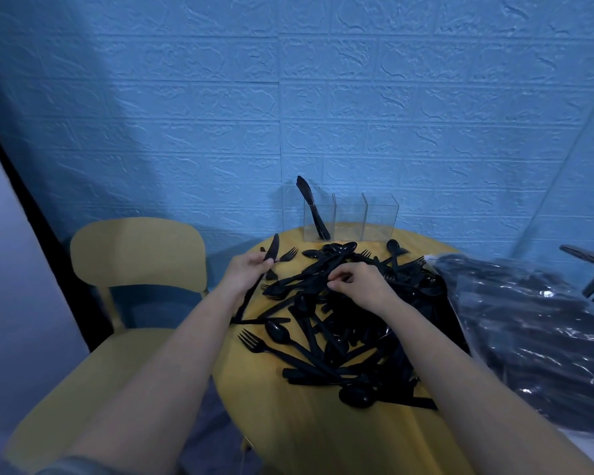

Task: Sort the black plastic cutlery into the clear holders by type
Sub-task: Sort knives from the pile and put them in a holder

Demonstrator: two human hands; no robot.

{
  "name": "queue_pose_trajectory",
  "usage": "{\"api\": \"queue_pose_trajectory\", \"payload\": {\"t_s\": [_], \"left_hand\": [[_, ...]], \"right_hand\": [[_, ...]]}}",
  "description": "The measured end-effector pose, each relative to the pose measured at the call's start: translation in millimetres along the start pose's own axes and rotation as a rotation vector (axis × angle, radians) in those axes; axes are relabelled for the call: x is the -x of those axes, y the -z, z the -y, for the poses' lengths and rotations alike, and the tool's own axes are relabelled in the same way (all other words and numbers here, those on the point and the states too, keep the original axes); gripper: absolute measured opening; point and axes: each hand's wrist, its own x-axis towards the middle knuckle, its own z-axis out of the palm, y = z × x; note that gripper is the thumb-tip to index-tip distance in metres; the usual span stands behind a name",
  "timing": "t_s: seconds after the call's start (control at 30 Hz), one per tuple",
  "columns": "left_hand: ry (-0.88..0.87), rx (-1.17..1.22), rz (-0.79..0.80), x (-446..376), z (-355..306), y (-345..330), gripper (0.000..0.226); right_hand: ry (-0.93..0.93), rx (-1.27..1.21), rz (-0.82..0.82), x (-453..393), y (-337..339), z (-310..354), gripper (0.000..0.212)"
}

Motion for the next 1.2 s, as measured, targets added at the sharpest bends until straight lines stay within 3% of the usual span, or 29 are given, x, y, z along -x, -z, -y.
{"api": "queue_pose_trajectory", "payload": {"t_s": [0.2,0.43,0.57,0.73,0.87,1.0,1.2], "left_hand": [[0.047,0.26,-0.019,3,-3,7,0.017],[0.103,0.532,0.01,5,-3,17,0.027],[0.11,0.533,0.03,5,4,19,0.029],[0.128,0.56,0.034,-2,12,21,0.033],[0.144,0.614,0.025,-7,15,23,0.031],[0.152,0.635,0.031,-7,19,23,0.029],[0.113,0.659,0.033,2,21,21,0.029]], "right_hand": [[0.02,0.016,-0.049,1,5,1,0.011],[0.113,0.286,-0.063,-25,8,17,0.017],[0.178,0.416,0.029,-62,-12,41,0.021],[0.239,0.656,0.284,-95,-37,51,0.025],[0.225,0.692,0.369,-104,-47,42,0.018],[0.232,0.625,0.339,-104,-44,38,0.012],[0.262,0.498,0.14,-89,-17,40,0.018]]}}
